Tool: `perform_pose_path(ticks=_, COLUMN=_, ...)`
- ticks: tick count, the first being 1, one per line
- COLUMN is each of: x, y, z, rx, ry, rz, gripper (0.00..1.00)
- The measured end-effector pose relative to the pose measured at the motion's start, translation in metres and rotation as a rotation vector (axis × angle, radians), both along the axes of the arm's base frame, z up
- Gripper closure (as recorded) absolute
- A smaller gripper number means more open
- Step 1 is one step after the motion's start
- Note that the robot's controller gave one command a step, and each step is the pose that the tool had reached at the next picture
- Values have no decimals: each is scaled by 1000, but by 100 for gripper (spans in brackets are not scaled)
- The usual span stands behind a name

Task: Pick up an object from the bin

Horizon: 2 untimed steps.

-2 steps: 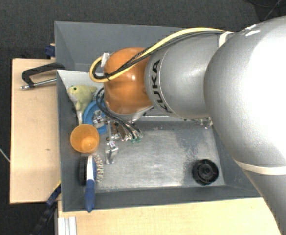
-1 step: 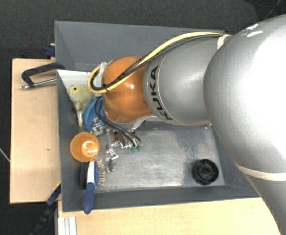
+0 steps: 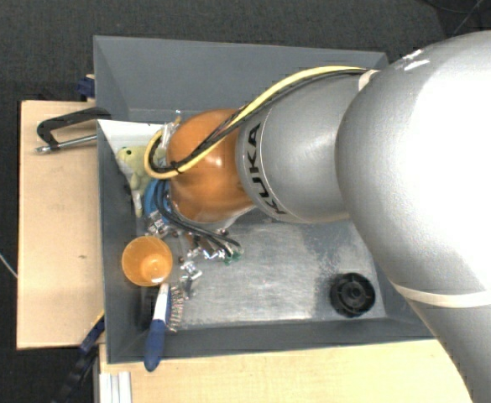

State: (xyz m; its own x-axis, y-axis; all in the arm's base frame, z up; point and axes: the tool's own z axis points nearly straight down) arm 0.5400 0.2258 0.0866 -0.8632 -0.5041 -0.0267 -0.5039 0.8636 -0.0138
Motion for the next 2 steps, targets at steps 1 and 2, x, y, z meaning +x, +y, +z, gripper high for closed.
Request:
perform_pose_path(ticks=1, x=-5, y=5, z=-9, rx=-1, ry=10, rz=73, gripper=0)
perform_pose_path(ticks=2, x=-6, y=4, z=-10, rx=-3, ry=12, rz=75, gripper=100)
